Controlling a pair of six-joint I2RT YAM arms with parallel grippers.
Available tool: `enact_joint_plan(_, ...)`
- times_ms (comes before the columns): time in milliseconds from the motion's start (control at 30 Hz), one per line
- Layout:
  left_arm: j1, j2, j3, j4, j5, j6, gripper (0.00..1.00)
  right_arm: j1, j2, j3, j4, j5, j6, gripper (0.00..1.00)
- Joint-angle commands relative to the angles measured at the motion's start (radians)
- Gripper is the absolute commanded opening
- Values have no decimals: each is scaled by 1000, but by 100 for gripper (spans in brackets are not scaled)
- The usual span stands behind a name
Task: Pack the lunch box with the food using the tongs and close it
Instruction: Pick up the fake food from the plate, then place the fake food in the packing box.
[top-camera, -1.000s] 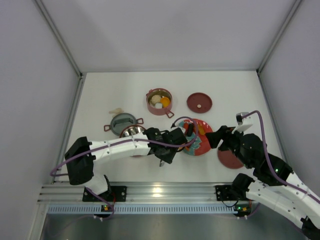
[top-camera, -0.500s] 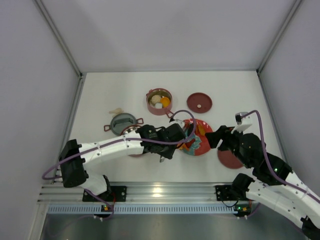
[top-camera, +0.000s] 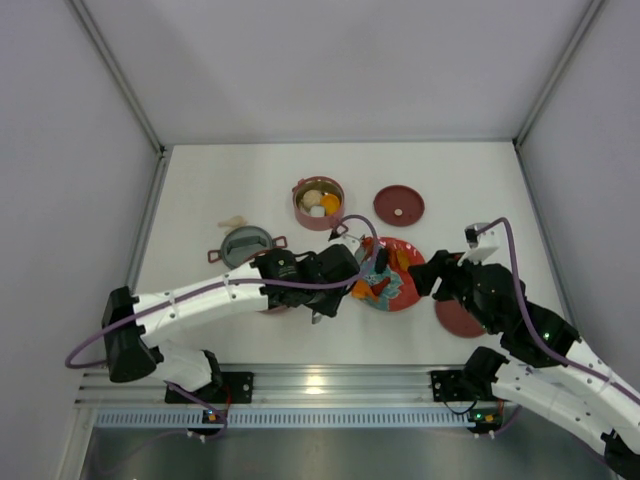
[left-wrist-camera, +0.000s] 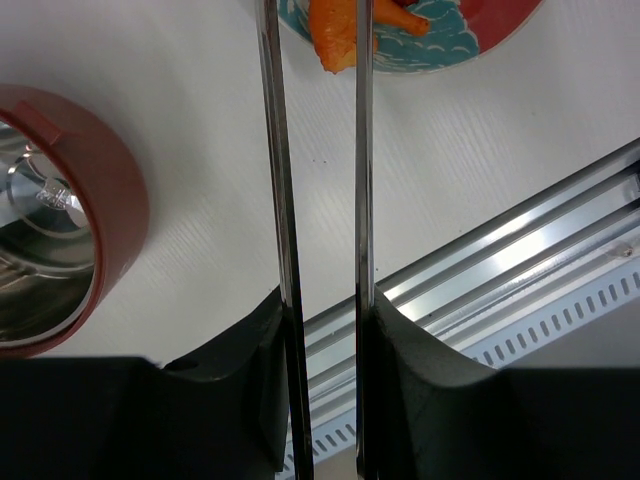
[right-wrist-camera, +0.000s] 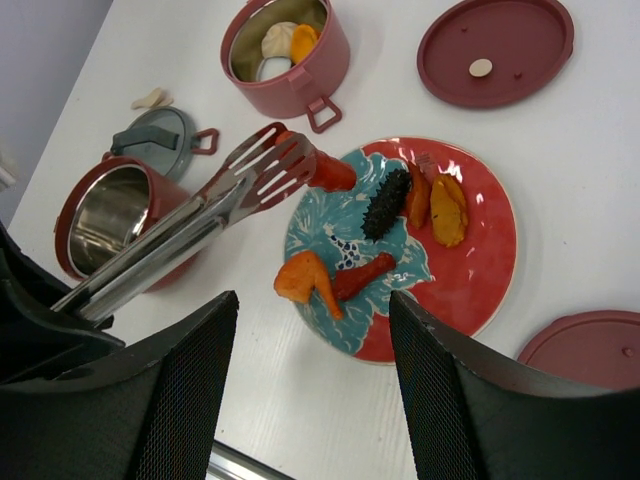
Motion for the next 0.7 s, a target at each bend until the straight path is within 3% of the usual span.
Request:
enact_joint_plan(0,-3,-73,28,-20,-40,-18,9,15,4,22,32,3,1,61)
enact_joint_plan(667,-2,-516,-34,-431,-106,-202,10,16,50,-1,71,-3,4,61)
